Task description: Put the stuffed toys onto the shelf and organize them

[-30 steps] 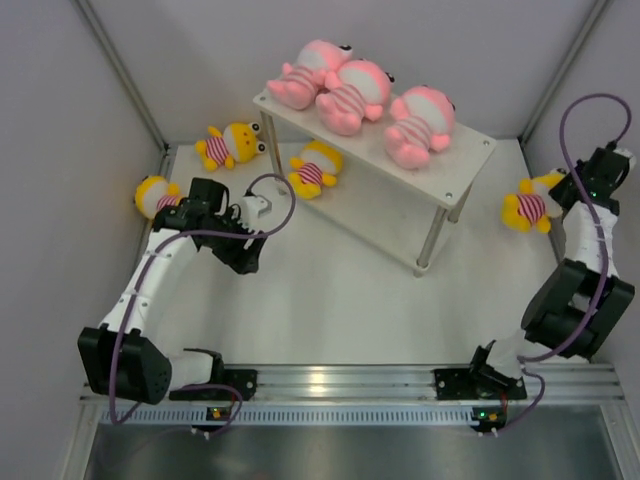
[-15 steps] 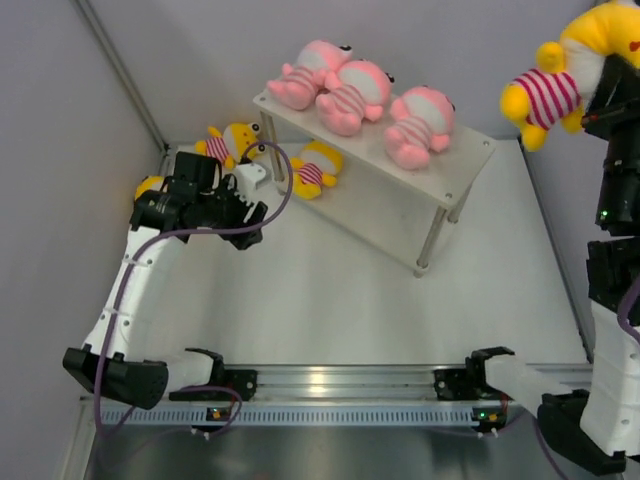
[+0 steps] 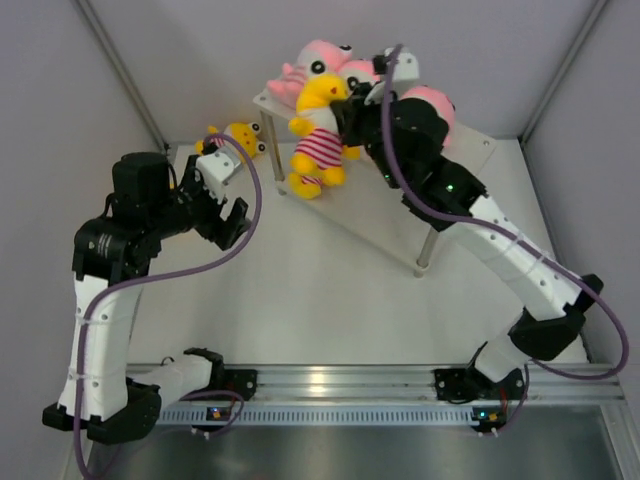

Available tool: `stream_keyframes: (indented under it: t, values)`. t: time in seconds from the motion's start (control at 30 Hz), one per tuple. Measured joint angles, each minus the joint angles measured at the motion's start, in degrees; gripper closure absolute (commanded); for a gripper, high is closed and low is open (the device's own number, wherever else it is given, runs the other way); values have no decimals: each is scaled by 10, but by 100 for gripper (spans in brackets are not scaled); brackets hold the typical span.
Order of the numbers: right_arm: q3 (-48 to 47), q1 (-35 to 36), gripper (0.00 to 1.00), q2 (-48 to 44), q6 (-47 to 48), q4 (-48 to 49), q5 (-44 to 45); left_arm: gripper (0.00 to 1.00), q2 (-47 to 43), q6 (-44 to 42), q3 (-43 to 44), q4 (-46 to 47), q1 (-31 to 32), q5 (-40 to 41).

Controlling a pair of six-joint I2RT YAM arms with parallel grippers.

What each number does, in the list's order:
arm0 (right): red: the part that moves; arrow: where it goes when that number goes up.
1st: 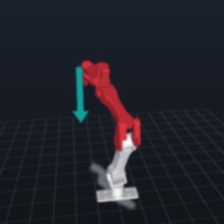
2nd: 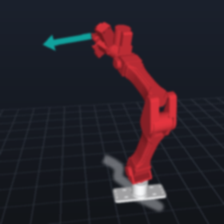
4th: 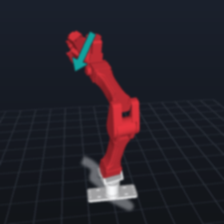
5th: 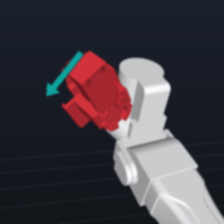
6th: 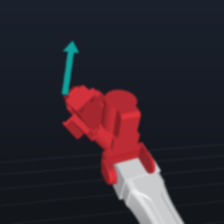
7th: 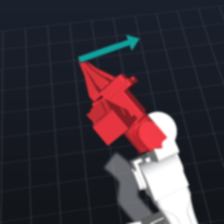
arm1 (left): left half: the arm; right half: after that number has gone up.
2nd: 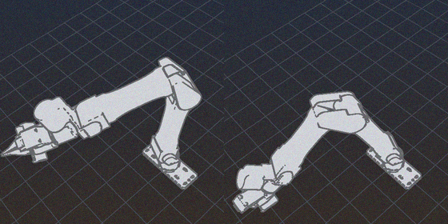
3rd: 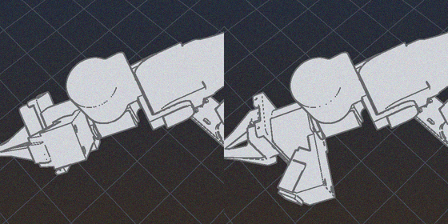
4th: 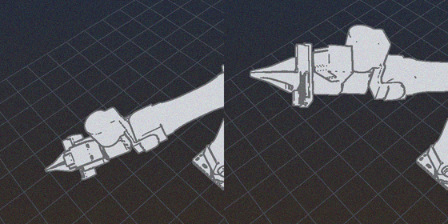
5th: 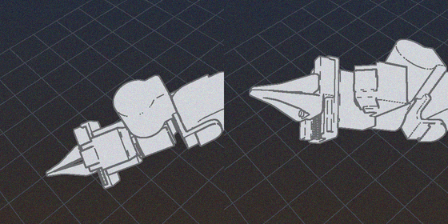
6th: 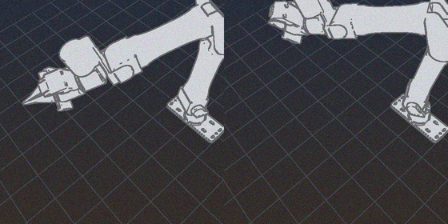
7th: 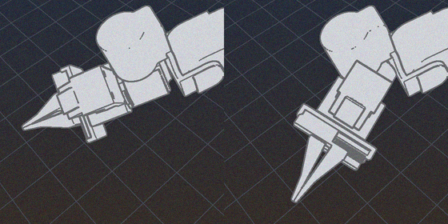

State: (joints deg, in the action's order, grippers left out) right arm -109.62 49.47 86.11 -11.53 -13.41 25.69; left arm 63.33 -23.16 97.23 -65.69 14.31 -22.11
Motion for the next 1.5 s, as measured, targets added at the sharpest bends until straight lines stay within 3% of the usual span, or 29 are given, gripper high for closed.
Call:
stream_keyframes:
  t: [0.07,0.23,0.53,0.9,0.93,1.1,1.17,1.2,1.27,1.3,1.33,1.5]
  values:
    - [-8,23,100,39,4,-12,0,1,-4,-5,20,-9,0,-6]
    - [-25,57,100,72,-5,-25,-19,1,-6,-11,71,-14,0,-35]
    - [-86,66,100,90,-37,3,-38,1,34,-9,89,-16,0,-64]
    - [-87,72,100,153,-67,3,-69,1,48,-1,96,-11,0,-102]
    - [-87,73,100,156,-68,2,-71,3,48,2,96,-9,0,-100]
    - [-87,80,100,161,-78,-1,-89,38,46,11,79,9,0,-82]
    - [-86,80,100,161,-82,1,-95,35,44,9,55,19,0,-76]
    - [-85,80,100,161,-85,1,-96,27,44,7,43,20,0,-73]
    - [-81,80,100,161,-88,0,-99,29,43,6,16,22,0,-68]
    - [-80,80,100,161,-91,0,-99,35,43,6,6,22,0,-65]
    - [-78,80,100,161,-93,1,-100,53,43,6,-3,22,0,-60]
    - [-71,80,100,161,-107,2,-112,92,43,8,-11,28,0,-46]
